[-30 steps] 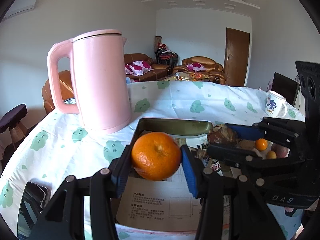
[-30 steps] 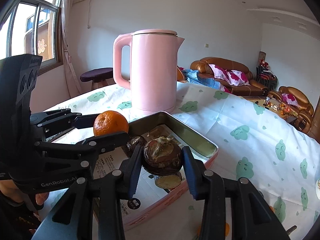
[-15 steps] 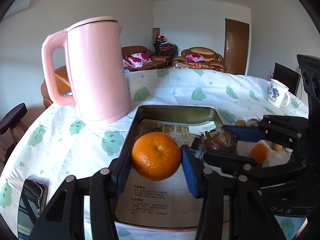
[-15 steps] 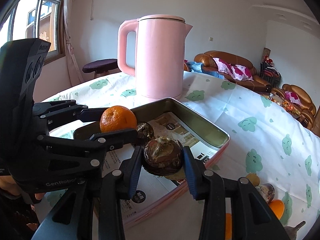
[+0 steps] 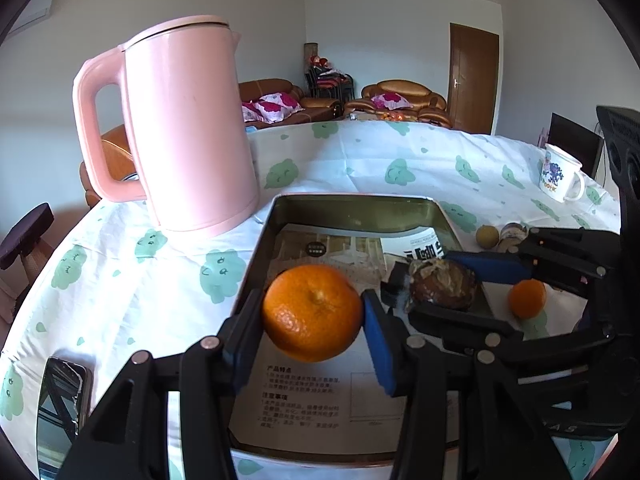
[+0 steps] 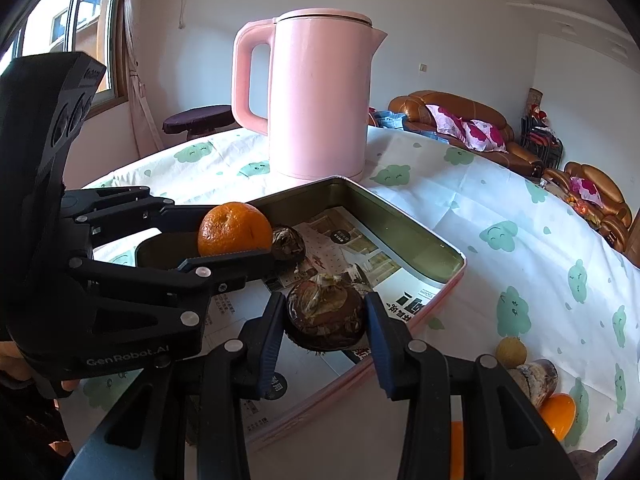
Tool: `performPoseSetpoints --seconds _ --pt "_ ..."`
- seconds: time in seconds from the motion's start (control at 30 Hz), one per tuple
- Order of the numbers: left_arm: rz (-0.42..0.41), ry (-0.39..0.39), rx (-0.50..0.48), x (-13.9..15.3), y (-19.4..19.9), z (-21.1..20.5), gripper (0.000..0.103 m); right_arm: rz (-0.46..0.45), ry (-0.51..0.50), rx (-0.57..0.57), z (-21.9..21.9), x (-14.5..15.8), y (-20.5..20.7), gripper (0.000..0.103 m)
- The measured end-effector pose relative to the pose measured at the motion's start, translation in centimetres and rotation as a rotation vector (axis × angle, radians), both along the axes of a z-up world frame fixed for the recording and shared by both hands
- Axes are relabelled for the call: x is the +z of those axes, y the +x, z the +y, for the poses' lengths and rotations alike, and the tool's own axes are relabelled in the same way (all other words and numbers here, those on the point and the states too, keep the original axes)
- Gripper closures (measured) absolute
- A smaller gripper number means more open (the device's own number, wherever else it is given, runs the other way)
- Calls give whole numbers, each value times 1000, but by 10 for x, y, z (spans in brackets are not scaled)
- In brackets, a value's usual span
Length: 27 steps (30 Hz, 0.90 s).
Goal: Organize fruits
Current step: 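Lower both fruits into the tin box and open both tools, then withdraw both tools toward the remaining fruits on the table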
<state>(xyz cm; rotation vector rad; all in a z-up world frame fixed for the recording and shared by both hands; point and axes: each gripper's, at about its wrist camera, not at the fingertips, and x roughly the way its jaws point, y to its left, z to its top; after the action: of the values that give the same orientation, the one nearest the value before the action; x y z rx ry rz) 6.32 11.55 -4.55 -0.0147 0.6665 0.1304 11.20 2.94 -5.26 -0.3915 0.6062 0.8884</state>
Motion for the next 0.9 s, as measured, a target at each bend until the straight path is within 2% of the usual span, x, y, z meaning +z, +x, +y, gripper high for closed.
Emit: performPoseSetpoints --seconds 0.33,0.37,0.4,0.5,0.57,0.7,0.9 --pt "-23 13 29 3 -5 3 51 -28 -16 31 6 -1 -6 59" --pt "-36 15 29 5 -8 3 46 -38 -19 35 6 -1 -8 48" --pt "-48 22 40 8 -11 3 41 -59 -22 24 6 0 -10 43" --pt "-118 12 47 23 -26 2 24 -80 -15 15 1 5 -14 43" --pt "-161 14 46 33 -35 -2 20 -106 -5 8 -7 11 -19 43" --pt "-233 -14 18 50 -45 -14 10 -121 17 -50 -38 22 -20 43" --pt "-233 -20 -47 52 -37 -46 9 -115 80 -225 -118 36 -11 42"
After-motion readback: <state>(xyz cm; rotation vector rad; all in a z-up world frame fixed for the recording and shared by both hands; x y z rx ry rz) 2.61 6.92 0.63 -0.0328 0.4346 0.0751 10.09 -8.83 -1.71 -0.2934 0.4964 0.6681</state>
